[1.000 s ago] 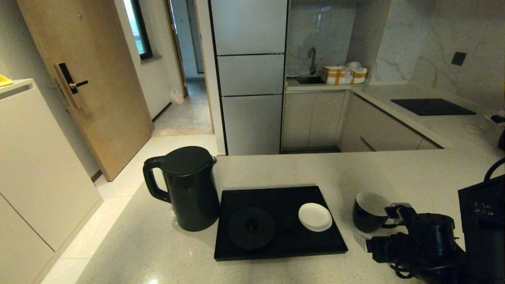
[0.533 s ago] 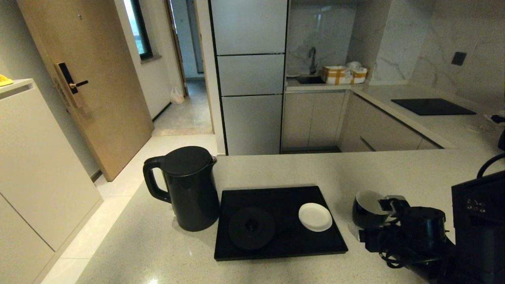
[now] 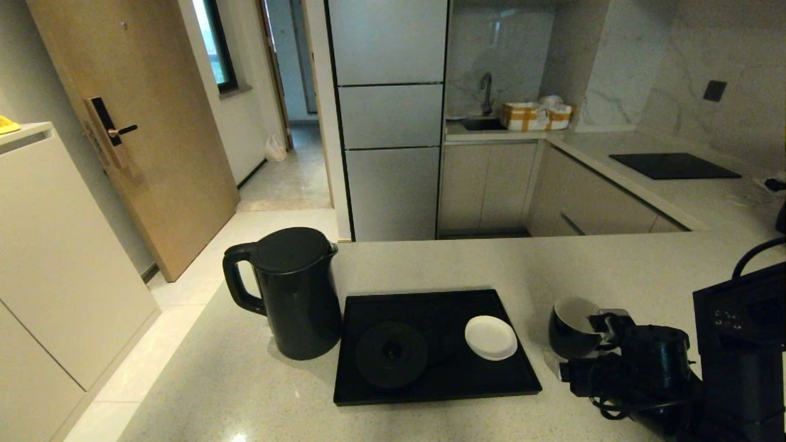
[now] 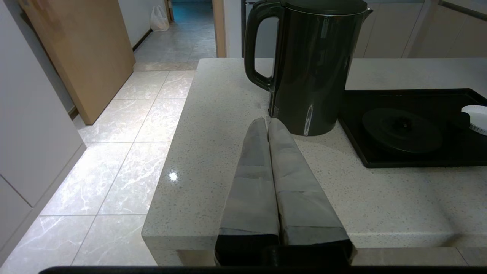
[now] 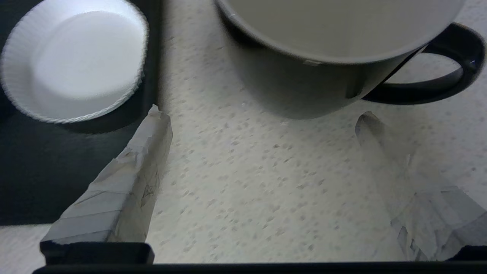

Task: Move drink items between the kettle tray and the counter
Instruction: Return the tea cup to its original position

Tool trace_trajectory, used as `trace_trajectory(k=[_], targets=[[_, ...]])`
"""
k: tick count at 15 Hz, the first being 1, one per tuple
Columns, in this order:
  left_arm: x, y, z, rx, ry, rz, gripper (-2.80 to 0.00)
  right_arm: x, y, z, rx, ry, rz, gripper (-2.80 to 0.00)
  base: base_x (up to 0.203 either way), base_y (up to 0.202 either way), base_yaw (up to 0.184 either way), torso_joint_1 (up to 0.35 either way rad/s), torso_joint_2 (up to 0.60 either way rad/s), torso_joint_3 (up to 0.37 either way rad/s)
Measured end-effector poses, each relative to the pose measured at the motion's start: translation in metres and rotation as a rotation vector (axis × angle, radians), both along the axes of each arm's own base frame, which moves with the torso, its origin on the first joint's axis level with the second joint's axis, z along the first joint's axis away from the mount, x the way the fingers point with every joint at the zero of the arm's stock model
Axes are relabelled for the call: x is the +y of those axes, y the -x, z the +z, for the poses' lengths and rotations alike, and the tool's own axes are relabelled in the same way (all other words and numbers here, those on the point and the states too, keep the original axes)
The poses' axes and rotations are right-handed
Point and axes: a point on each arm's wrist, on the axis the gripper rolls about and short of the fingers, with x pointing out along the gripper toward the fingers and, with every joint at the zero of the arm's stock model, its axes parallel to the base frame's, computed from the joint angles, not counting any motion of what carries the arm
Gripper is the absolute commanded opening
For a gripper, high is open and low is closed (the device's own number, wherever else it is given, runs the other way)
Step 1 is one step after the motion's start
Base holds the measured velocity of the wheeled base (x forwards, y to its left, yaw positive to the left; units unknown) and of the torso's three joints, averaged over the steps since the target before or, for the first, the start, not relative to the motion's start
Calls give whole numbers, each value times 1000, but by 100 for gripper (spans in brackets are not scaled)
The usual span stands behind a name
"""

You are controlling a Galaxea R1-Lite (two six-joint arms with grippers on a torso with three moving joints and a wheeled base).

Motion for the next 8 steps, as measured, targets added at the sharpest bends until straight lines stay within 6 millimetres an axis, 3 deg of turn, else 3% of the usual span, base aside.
trace_trajectory(k=[8], targets=[[0,0,0,0,0,1,-280,-3,-14,-1,-39,15,-36,0,0,0,0,0,0,0]])
